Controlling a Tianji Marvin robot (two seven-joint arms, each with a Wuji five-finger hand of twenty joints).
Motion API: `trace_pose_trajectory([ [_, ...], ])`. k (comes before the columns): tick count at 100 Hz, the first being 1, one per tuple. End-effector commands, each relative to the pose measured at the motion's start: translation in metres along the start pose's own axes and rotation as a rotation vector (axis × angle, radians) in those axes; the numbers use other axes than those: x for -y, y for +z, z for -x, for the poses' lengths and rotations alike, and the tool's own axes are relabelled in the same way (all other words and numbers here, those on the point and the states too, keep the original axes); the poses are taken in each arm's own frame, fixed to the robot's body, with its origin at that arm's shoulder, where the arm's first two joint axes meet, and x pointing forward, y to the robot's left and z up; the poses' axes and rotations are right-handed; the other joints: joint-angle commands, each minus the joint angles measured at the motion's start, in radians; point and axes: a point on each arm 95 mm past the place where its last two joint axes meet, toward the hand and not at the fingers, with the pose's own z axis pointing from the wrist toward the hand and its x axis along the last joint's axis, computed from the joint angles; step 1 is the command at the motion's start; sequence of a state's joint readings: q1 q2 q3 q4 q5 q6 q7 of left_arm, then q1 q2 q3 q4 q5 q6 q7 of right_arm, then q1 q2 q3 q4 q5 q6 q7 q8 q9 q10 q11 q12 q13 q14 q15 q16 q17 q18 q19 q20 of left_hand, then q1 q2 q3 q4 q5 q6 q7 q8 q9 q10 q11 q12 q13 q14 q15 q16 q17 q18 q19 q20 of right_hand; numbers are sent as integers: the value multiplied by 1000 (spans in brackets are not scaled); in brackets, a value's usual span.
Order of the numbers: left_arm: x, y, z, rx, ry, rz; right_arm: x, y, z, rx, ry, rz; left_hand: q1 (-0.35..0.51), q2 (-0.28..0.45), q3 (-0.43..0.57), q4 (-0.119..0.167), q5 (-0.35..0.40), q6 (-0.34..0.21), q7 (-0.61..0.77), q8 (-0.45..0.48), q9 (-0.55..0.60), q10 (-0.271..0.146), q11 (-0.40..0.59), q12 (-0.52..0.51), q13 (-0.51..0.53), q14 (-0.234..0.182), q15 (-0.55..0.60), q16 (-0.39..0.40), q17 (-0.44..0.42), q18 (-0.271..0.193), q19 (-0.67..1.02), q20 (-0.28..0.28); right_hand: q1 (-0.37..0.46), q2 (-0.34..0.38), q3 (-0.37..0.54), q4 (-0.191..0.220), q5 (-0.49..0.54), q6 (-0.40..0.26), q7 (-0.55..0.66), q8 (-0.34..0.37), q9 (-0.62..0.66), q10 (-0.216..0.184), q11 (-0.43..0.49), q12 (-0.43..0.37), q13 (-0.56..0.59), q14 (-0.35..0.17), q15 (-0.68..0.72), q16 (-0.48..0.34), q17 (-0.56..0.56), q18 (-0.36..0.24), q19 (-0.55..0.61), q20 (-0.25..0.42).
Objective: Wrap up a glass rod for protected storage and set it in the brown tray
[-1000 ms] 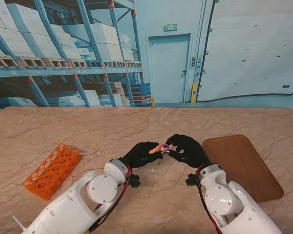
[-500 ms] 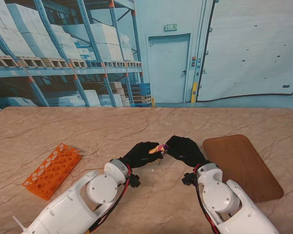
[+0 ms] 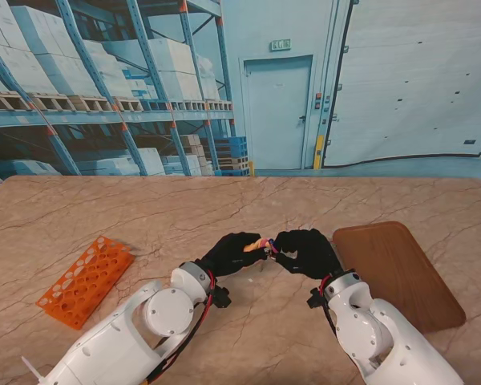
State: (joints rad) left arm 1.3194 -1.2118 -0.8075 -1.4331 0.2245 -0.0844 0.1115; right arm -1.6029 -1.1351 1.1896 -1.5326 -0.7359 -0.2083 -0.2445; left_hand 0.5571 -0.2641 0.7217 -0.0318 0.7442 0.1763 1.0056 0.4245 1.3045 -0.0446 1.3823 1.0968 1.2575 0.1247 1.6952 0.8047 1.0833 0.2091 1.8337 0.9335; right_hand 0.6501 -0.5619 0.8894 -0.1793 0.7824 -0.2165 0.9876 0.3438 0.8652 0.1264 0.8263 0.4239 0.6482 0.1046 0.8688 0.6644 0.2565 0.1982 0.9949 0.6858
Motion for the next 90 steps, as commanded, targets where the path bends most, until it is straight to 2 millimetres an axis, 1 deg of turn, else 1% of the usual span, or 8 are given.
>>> trace_pose_trajectory([
  [1, -2, 0, -4, -2, -14, -6, 0, -6, 0, -22, -5, 4, 41, 54, -41, -40, -27, -28, 28, 9, 40, -28, 27, 5, 12, 46, 98, 17, 26, -55, 260, 18, 24, -11, 40, -16, 57, -32, 28, 1, 28, -6, -4, -10, 26, -14, 13, 6, 9, 2, 15, 6],
  [8, -2, 0, -4, 1, -13, -8, -4, -8, -2, -69, -61, 22, 46, 62, -52, -42, -35, -25, 27, 10, 39, -26, 24, 4, 12, 46, 98, 17, 25, -55, 260, 18, 18, -12, 45, -15, 56, -36, 29, 1, 30, -8, -3, -11, 29, -18, 13, 5, 11, 2, 16, 4],
  [11, -2, 0, -4, 1, -13, -9, -6, -8, -3, -88, -83, 30, 63, 66, -75, -42, -38, -25, 26, 13, 39, -25, 20, 5, 12, 46, 98, 17, 25, -56, 260, 16, 16, -12, 47, -15, 55, -39, 29, 2, 30, -9, -3, -11, 31, -19, 13, 5, 13, 1, 17, 3],
  [29, -2, 0, -4, 4, -11, -15, -16, -11, -8, -174, -186, 72, 77, 74, -97, -43, -47, -23, 25, 15, 38, -24, 18, 6, 12, 46, 98, 17, 25, -55, 260, 15, 9, -13, 55, -16, 52, -45, 31, 3, 30, -13, 0, -13, 35, -23, 13, 3, 16, 1, 21, -3],
  [61, -3, 0, -4, 11, -10, -10, -30, -12, -12, -270, -284, 129, 81, 59, -95, -36, -35, -22, 28, 15, 39, -23, 14, 7, 12, 46, 98, 17, 25, -56, 260, 16, 10, -1, 53, -20, 37, -60, 39, 12, 17, -15, 8, -14, 31, -29, 23, 4, 16, -3, 29, -11],
  [68, -3, 0, -4, 11, -9, -4, -33, -11, -11, -281, -295, 135, 77, 55, -85, -33, -30, -22, 29, 14, 40, -25, 14, 8, 12, 46, 98, 17, 26, -57, 260, 18, 13, 6, 49, -21, 29, -70, 41, 15, 11, -17, 9, -16, 30, -32, 25, 3, 15, -5, 31, -14],
  [72, -3, 0, -4, 11, -8, 0, -34, -10, -11, -284, -299, 137, 69, 52, -74, -30, -28, -21, 29, 11, 40, -23, 15, 11, 12, 46, 98, 17, 26, -61, 260, 22, 16, 13, 44, -22, 23, -86, 43, 21, 10, -17, 10, -17, 29, -33, 26, 3, 15, -7, 33, -16],
  [90, -4, -1, -4, 16, -7, 19, -38, -5, -9, -293, -305, 136, 65, 49, -66, -30, -25, -24, 29, 9, 40, -25, 15, 13, 12, 41, 98, 16, 27, -63, 260, 26, 27, 34, 24, -21, 7, -127, 47, 38, 9, -19, 12, -20, 26, -36, 27, 0, 12, -9, 35, -23],
])
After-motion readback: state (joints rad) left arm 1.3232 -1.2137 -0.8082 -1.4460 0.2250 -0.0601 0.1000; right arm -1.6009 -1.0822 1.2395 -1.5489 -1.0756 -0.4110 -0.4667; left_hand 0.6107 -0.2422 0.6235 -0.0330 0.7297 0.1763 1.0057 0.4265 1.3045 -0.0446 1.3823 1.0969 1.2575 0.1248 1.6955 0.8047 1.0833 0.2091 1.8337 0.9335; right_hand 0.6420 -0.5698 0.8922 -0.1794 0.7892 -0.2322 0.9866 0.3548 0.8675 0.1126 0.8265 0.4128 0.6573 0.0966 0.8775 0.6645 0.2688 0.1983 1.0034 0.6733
